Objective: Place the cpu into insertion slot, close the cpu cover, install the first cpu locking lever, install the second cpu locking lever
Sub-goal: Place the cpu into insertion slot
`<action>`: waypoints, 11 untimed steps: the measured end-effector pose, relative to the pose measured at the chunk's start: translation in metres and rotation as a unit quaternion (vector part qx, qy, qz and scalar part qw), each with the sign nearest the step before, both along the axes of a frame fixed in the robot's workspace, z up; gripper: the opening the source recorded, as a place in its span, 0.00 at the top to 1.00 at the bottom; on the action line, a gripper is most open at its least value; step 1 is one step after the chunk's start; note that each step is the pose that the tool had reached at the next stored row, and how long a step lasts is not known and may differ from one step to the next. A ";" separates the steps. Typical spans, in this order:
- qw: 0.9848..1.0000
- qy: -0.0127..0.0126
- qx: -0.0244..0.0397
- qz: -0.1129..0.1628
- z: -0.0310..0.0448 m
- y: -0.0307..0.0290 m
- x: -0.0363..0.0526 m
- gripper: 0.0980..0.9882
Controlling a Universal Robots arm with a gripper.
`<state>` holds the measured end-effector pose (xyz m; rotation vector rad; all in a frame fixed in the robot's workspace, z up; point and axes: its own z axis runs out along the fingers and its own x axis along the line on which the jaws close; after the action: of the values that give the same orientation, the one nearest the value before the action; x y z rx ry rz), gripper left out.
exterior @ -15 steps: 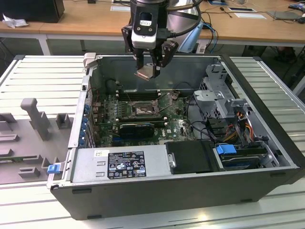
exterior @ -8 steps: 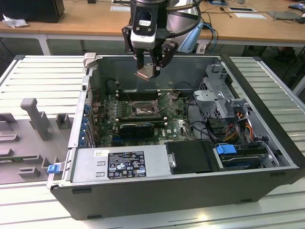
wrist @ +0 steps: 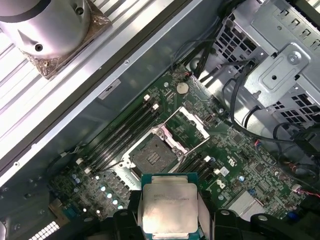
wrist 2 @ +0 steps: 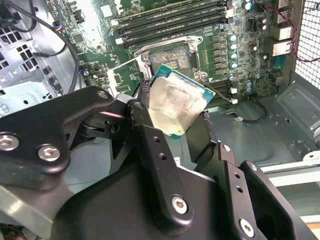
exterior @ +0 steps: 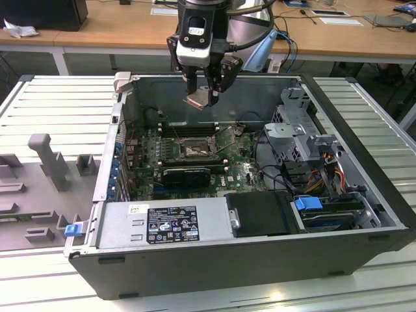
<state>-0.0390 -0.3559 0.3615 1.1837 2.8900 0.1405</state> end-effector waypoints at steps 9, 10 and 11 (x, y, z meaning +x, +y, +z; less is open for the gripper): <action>0.998 0.000 0.000 -0.058 -0.0004 0.0000 0.0000 0.51; 0.998 0.000 0.000 -0.063 -0.0004 0.0000 0.0000 0.51; 0.998 0.000 0.000 -0.068 -0.0005 0.0000 0.0000 0.51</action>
<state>-0.0390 -0.3559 0.3610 1.3757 2.7970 0.1382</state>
